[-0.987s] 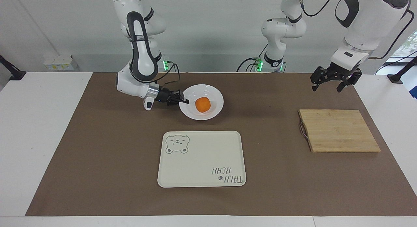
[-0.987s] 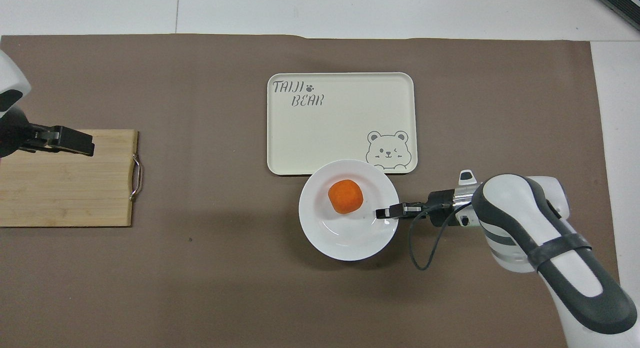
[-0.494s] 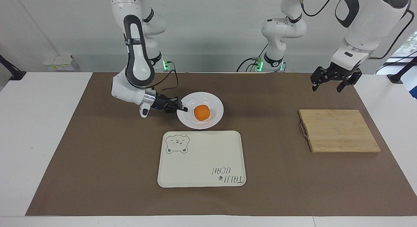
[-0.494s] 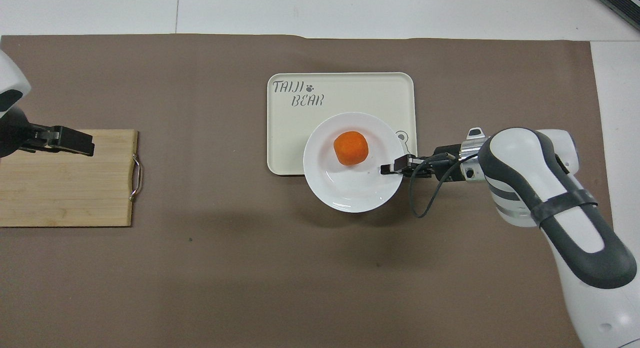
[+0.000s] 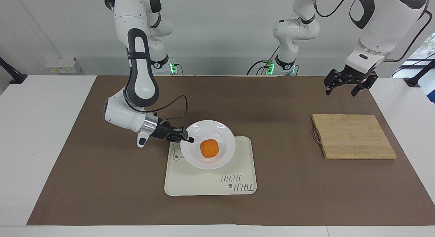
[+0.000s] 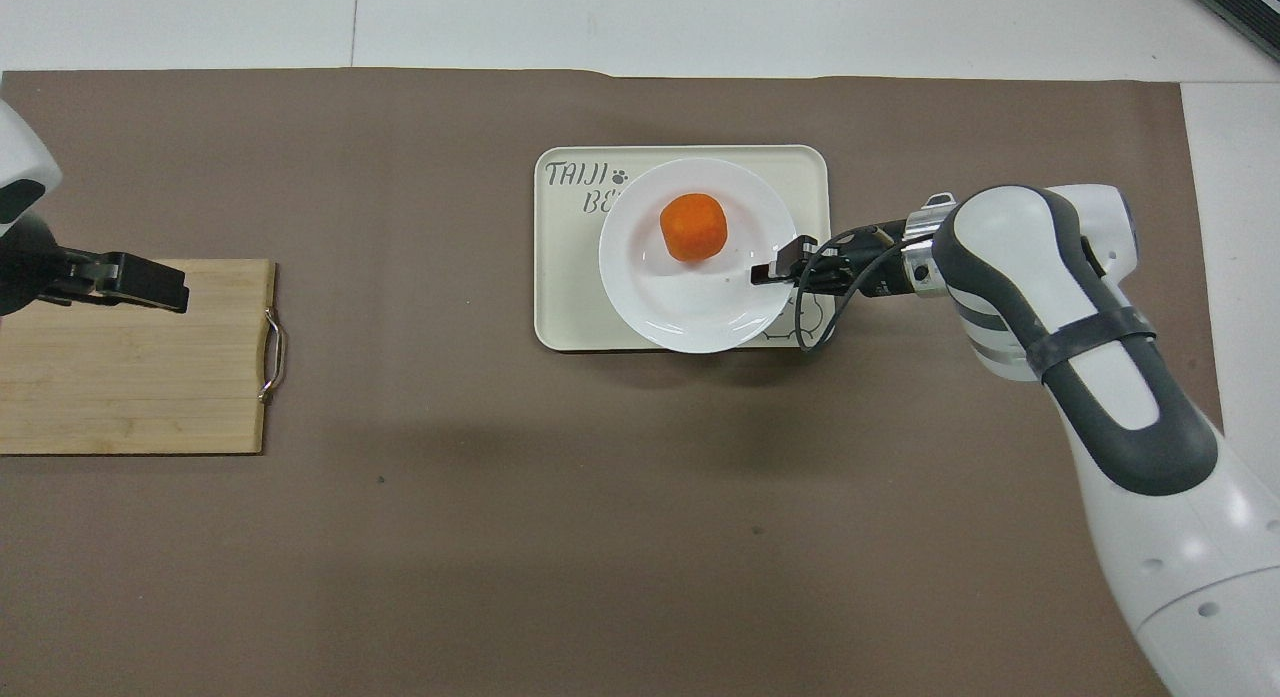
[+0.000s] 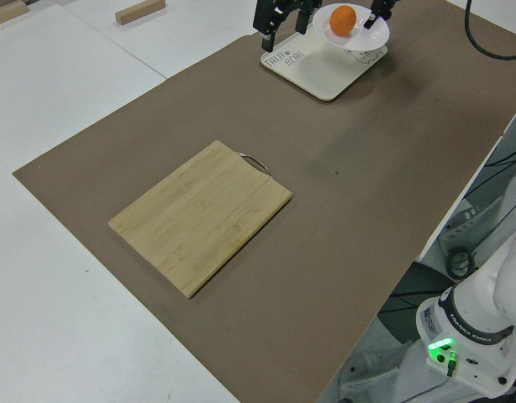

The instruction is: Place orange and plate with both arms

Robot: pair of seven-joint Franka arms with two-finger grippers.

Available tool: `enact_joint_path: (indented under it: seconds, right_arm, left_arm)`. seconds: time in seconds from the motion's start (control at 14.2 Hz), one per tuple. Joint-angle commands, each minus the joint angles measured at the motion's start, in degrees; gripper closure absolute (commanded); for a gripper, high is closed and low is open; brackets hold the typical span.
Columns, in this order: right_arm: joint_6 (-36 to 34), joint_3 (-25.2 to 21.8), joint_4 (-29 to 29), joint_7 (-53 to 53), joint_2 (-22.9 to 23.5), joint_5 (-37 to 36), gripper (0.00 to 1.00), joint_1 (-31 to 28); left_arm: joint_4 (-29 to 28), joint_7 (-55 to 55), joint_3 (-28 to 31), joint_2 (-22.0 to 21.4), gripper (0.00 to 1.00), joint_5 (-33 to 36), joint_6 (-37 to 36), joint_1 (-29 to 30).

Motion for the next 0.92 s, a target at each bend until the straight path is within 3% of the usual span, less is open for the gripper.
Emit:
enact_joint_path:
  seconds: [0.0, 0.85]
  right_arm:
    - [-0.7, 0.3, 7.6, 3.7, 5.3, 0.6, 1.00, -0.2]
    - [2.5, 0.5, 6.8, 2.5, 7.6, 0.5, 1.00, 2.0]
  left_arm:
    - [0.7, 0.5, -0.5, -0.2, 0.00, 0.7, -1.2, 0.7]
    - [0.7, 0.5, -0.5, -0.2, 0.00, 0.7, -1.2, 0.7]
